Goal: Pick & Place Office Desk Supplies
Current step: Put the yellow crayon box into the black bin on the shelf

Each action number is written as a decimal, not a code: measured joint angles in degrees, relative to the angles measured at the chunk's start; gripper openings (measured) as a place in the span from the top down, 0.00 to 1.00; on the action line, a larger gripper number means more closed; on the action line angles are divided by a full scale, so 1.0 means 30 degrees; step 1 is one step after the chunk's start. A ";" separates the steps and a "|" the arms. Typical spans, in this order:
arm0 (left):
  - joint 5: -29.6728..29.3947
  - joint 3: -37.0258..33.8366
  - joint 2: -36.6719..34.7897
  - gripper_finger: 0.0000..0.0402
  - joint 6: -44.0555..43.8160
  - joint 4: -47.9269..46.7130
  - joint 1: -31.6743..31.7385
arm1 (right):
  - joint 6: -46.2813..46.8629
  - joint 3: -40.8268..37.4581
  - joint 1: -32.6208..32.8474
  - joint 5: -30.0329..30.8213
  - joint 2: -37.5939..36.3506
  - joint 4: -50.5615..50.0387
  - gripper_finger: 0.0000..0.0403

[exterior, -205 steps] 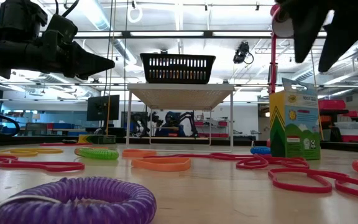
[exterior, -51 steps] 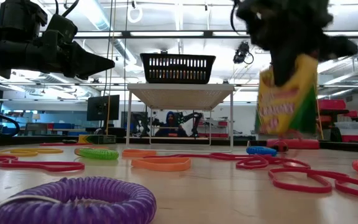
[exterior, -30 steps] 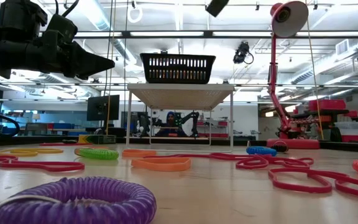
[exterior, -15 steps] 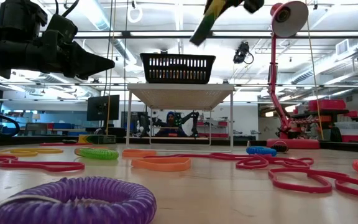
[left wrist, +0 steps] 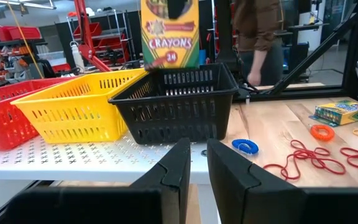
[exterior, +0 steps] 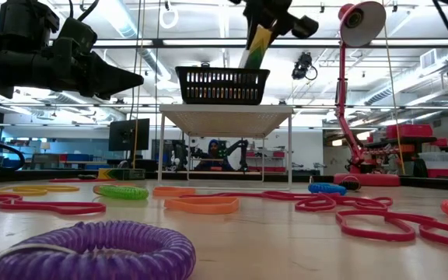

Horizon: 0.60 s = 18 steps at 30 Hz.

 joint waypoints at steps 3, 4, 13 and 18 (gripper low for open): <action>0.0000 0.0001 0.0000 0.85 0.0000 0.0000 0.0000 | -0.0035 0.0000 0.0194 -0.0274 0.0520 -0.0015 0.70; 0.0000 0.0004 0.0000 0.85 0.0000 0.0000 0.0004 | -0.0032 0.0000 0.0262 -0.0388 0.0644 -0.0008 0.70; 0.0000 0.0007 -0.0007 0.85 0.0000 0.0000 0.0000 | 0.0343 -0.0080 0.0681 -0.0297 0.0903 0.0055 0.70; 0.0000 0.0007 -0.0007 0.85 0.0000 0.0000 0.0000 | 0.0475 -0.0095 0.1108 -0.0479 0.0903 -0.0045 0.70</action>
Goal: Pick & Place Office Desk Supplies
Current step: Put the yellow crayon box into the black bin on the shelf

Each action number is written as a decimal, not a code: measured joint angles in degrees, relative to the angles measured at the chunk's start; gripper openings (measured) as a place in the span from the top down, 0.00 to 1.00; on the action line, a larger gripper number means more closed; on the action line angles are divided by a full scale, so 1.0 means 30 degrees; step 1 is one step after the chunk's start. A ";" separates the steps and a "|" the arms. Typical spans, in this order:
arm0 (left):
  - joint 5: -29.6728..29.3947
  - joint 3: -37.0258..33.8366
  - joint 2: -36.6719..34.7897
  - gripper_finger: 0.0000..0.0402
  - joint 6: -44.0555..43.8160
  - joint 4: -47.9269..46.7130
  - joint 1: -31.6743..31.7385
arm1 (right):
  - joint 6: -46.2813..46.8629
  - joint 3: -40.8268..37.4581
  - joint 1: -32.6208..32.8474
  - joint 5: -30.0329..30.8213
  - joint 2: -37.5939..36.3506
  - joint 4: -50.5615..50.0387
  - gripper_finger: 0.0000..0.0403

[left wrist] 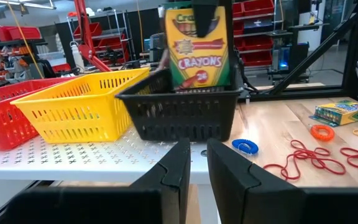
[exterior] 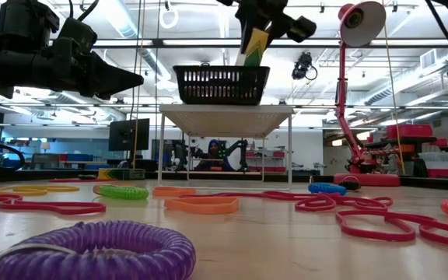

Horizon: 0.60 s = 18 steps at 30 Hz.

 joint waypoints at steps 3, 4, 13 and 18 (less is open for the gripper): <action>0.0000 0.0000 0.0000 0.85 0.0000 0.0000 0.0007 | 0.0000 0.0000 0.0013 0.0100 0.0000 0.0011 0.70; 0.0000 -0.0007 0.0000 0.85 -0.0007 0.0000 0.0007 | 0.0000 0.0000 0.0013 0.0159 0.0000 0.0011 0.70; 0.0000 -0.0001 -0.0015 0.85 0.0000 0.0000 0.0000 | -0.0009 -0.0015 -0.0236 0.0718 0.0000 -0.0069 0.70; 0.0000 -0.0001 -0.0015 0.85 0.0000 0.0000 0.0000 | -0.0154 -0.0015 -0.0580 0.0814 0.0000 -0.0588 0.70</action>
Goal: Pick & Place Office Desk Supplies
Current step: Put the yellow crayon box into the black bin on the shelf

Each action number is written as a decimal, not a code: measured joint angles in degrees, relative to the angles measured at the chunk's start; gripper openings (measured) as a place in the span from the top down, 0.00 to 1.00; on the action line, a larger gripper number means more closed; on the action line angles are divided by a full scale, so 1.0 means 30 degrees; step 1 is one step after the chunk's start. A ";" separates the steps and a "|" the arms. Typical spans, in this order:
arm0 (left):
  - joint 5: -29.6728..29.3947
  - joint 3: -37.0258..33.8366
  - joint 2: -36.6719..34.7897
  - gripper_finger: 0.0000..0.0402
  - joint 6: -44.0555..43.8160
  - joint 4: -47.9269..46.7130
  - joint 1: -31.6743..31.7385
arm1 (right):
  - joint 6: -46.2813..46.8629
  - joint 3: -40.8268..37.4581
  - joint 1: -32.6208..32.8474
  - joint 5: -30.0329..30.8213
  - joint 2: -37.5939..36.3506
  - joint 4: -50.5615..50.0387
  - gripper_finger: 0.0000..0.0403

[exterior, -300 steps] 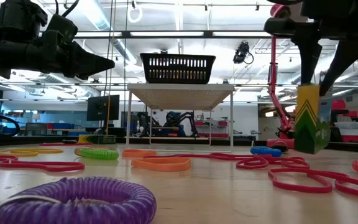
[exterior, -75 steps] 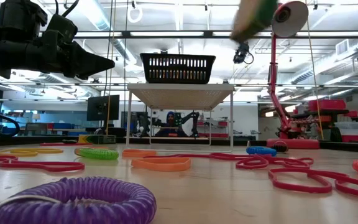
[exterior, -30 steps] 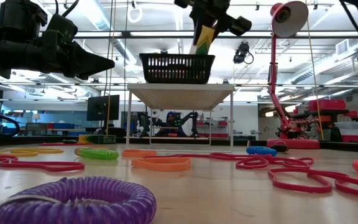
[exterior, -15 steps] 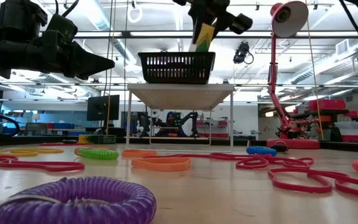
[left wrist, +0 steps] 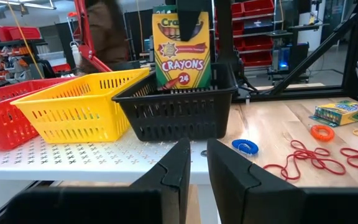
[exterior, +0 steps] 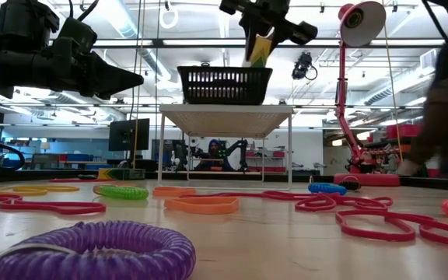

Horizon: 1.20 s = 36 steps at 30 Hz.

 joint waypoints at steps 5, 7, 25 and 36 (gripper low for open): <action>0.0000 0.0001 0.0000 0.85 -0.0003 -0.0003 0.0005 | -0.0351 0.0000 -0.0312 0.0031 0.0000 -0.0102 0.70; 0.0000 -0.0002 0.0000 0.85 -0.0007 0.0000 0.0003 | -0.0356 0.0000 -0.0361 0.0032 0.0000 -0.0129 0.70; 0.0000 0.0001 0.0007 0.85 -0.0002 -0.0006 0.0000 | -0.0871 -0.0007 -0.0260 -0.0152 0.0399 -0.0161 0.61; 0.0000 -0.0001 0.0007 0.85 -0.0002 0.0000 0.0005 | -0.1429 -0.0021 -0.0160 -0.0173 0.0393 0.0176 0.61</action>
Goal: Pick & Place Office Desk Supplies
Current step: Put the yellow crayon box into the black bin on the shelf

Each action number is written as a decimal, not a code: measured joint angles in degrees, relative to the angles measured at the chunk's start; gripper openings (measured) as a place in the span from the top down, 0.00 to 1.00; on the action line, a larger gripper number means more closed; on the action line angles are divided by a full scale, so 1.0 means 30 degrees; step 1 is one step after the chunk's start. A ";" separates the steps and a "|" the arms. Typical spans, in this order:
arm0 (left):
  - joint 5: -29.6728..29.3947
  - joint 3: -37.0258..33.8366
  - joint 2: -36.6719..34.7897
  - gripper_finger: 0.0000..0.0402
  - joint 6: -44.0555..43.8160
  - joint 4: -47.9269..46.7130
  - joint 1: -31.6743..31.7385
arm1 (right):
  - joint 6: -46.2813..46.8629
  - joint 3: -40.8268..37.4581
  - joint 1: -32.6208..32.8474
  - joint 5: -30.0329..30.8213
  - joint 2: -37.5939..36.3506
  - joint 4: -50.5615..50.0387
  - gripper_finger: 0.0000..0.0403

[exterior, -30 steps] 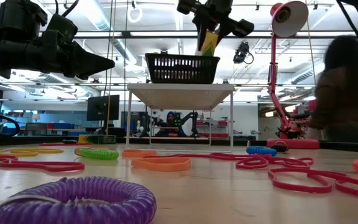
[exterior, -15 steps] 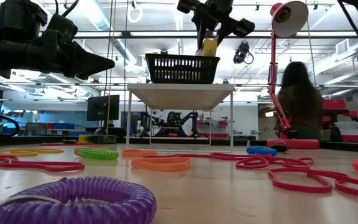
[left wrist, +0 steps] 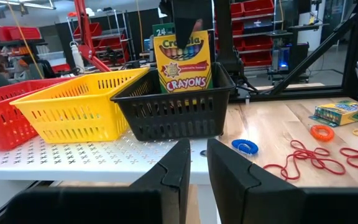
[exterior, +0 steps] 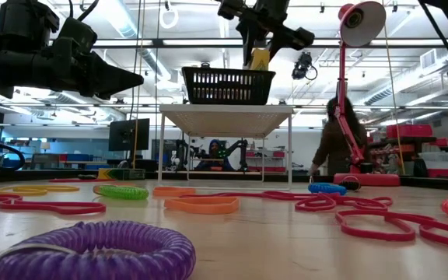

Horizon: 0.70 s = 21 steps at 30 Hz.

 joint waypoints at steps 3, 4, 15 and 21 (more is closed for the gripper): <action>0.0000 0.0002 0.0000 0.85 -0.0001 -0.0004 -0.0005 | -0.0200 0.0003 0.0018 -0.0004 0.0000 0.0153 0.61; 0.0000 -0.0002 0.0000 0.85 0.0000 -0.0004 -0.0005 | -0.0280 0.0005 0.0018 -0.0007 0.0000 0.0150 0.61; 0.0000 -0.0005 0.0015 0.85 -0.0001 -0.0007 -0.0005 | -0.1082 0.0007 0.0010 0.0364 -0.0015 0.0154 0.57; 0.0000 -0.0001 0.0015 0.85 0.0002 0.0000 -0.0001 | -0.1382 0.0007 0.0010 0.0396 -0.0036 0.0154 0.48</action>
